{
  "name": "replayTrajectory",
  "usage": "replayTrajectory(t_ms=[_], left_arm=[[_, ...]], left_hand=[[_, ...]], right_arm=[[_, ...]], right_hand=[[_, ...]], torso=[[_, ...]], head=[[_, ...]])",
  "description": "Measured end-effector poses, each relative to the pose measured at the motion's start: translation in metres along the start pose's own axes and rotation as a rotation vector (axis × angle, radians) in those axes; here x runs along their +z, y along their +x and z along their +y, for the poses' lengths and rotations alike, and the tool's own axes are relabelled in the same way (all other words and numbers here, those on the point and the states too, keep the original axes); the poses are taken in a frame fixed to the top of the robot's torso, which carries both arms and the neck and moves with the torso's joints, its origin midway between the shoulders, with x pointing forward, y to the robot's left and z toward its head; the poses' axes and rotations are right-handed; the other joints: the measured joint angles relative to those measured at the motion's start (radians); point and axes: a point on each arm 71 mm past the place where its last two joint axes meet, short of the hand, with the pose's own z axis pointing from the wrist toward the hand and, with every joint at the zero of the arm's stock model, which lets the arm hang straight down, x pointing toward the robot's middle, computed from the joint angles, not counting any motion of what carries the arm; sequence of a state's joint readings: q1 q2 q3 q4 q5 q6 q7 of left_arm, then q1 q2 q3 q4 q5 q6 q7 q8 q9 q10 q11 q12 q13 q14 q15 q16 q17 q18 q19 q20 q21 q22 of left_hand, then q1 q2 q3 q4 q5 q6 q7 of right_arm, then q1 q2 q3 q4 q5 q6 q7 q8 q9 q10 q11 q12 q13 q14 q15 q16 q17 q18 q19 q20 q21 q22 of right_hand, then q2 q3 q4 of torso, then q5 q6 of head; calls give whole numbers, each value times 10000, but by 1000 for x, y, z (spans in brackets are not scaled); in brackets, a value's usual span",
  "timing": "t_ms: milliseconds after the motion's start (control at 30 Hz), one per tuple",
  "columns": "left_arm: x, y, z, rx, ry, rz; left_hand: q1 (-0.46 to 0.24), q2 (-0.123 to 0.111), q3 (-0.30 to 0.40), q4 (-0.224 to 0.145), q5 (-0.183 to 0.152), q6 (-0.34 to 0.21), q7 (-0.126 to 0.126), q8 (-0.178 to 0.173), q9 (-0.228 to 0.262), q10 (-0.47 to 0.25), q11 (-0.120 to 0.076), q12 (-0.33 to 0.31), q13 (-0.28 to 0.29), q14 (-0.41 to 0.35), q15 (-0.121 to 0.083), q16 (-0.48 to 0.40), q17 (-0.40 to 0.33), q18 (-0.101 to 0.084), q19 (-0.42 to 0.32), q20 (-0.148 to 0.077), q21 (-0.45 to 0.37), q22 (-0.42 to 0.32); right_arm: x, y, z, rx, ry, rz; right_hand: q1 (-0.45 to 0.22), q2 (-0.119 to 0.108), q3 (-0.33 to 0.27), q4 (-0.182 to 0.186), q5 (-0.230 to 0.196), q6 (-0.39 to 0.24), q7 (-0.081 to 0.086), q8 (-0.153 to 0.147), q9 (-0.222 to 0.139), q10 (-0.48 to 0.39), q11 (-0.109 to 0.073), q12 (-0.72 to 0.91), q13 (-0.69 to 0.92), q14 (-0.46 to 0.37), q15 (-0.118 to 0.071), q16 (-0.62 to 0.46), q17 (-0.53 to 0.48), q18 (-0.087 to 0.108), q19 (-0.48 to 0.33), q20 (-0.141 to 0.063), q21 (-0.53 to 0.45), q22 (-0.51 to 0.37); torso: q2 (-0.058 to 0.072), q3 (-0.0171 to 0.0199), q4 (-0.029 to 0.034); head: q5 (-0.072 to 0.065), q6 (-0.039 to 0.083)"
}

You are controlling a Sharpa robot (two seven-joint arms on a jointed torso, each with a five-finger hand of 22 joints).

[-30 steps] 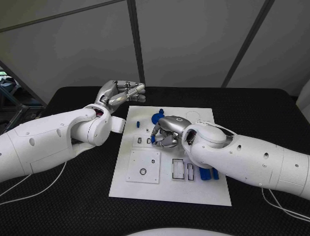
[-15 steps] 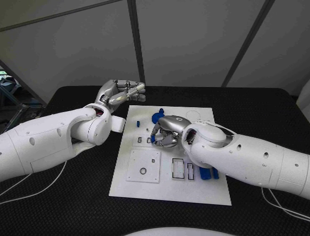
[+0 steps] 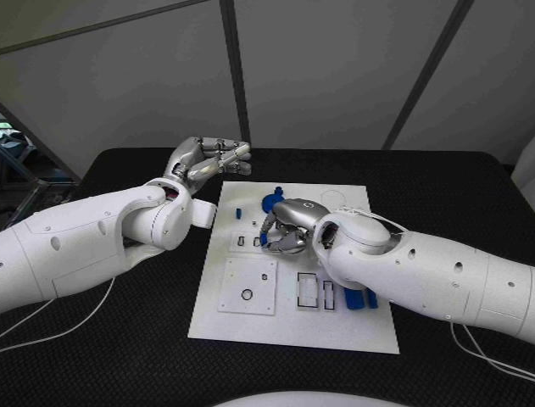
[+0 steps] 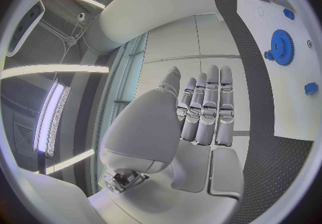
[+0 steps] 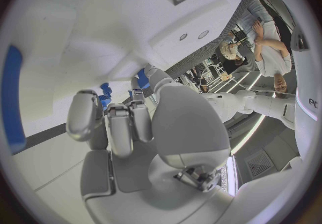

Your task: Assemble the parts on the task board

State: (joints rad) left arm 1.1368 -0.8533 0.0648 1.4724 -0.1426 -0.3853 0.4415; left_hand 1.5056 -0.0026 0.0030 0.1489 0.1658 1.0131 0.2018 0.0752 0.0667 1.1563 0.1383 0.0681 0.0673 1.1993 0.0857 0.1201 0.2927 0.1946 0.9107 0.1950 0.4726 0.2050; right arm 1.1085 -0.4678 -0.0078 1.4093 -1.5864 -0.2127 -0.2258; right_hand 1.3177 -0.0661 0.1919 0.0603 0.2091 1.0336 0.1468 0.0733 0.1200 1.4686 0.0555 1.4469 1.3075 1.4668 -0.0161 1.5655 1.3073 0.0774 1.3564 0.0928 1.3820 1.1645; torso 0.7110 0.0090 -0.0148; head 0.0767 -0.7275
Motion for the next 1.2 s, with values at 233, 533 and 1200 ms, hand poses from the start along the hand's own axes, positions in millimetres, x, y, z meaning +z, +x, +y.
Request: replayTrajectory(t_ms=[233, 533, 1200], left_arm=[[0, 0, 0, -1, -4, 3], [0, 0, 0, -2, -8, 5], [0, 0, 0, -3, -20, 7]], left_hand=[[0, 0, 0, 0, 0, 0, 0, 0, 0, 0, 0, 0, 0, 0, 0, 0, 0, 0, 0, 0, 0, -1], [0, 0, 0, 0, 0, 0, 0, 0, 0, 0, 0, 0, 0, 0, 0, 0, -1, -1, 0, 0, 0, -2], [0, 0, 0, 0, 0, 0, 0, 0, 0, 0, 0, 0, 0, 0, 0, 0, -2, 0, 1, 0, 0, -3]], right_arm=[[0, 0, 0, 4, -2, -4], [0, 0, 0, 5, 3, -5], [0, 0, 0, 4, 17, 1]], right_hand=[[-6, -7, -12, -12, 0, -29, 27, 1, 1, 0, 0, -35, 0, 0, 0, 0, 1, 0, 0, 0, 0, 0], [-51, -51, -39, 15, 0, -153, 49, -39, 5, -37, 36, -47, 0, 0, 0, 0, 7, 0, -6, 6, 0, -20], [-90, -90, -123, 8, -62, -420, 104, -102, -23, -23, 94, -196, 0, -1, 74, 0, 5, 0, -60, 59, -43, -93]], torso=[[-1, 0, 0], [0, 0, 2], [0, 0, 2]], head=[[0, 0], [0, -6], [6, -35]])
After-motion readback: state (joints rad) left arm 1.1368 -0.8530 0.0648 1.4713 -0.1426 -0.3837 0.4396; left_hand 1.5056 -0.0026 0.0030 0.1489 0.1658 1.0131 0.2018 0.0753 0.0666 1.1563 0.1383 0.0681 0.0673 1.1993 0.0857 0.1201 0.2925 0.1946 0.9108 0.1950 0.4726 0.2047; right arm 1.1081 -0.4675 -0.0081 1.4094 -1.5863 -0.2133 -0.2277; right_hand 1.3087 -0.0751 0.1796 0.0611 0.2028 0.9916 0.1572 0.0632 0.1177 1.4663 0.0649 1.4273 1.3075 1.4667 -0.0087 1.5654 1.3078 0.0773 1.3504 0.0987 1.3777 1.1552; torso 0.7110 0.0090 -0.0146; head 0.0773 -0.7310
